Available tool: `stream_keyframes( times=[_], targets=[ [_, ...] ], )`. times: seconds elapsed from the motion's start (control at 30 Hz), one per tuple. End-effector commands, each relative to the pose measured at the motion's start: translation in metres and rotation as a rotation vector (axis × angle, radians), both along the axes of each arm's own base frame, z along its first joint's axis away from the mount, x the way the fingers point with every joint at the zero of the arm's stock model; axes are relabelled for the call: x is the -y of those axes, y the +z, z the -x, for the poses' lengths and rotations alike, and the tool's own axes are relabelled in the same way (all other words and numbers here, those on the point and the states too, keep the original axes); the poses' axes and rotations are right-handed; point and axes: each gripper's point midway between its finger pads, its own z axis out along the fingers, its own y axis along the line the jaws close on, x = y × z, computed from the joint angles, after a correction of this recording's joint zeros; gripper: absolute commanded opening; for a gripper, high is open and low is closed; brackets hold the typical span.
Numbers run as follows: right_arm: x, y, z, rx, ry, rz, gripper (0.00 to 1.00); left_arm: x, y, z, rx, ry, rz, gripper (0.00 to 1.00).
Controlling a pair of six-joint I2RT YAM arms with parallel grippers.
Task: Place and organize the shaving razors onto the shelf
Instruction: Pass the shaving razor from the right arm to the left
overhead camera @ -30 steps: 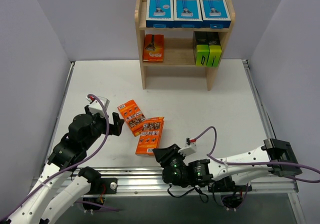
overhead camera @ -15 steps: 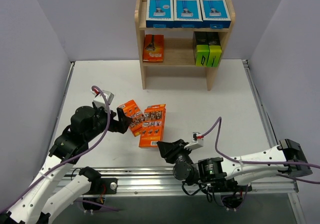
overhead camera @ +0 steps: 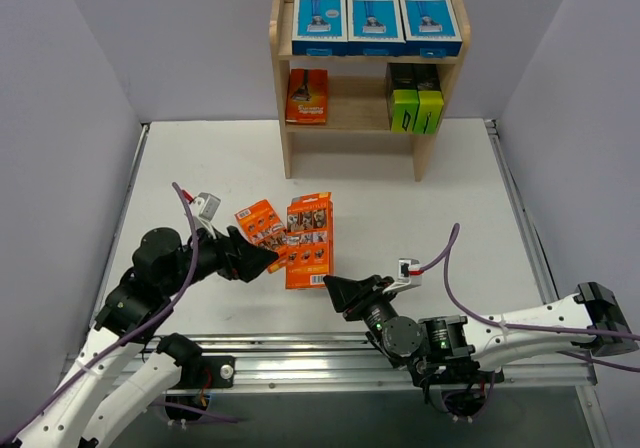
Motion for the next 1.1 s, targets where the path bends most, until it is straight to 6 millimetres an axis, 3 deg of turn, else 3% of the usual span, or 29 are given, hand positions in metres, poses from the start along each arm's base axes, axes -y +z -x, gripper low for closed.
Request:
stream_keyframes(
  times=[0.0,0.3,0.63,0.73,0.97,1.07],
  targets=[
    [0.003,0.021,-0.002,0.04,-0.014,-0.057,0.0,0.01,0.006,0.003,-0.02,-0.034,0.075,0.94],
    [0.003,0.026,0.001,0.066,0.019,-0.124,0.0,0.012,-0.018,0.007,-0.087,-0.017,0.136,0.94],
    [-0.012,0.034,0.011,0.096,0.107,-0.18,0.0,0.023,-0.018,0.0,-0.096,-0.028,0.266,0.94],
    [-0.019,0.033,0.015,0.102,0.137,-0.19,0.0,0.025,-0.014,-0.004,-0.09,-0.025,0.296,0.94],
    [-0.022,0.031,0.018,0.104,0.165,-0.248,0.0,0.025,0.026,0.0,-0.011,-0.046,0.515,0.94],
    [-0.018,0.032,0.016,0.1,0.157,-0.265,0.0,0.022,0.034,0.004,0.018,-0.055,0.562,0.94]
  ],
)
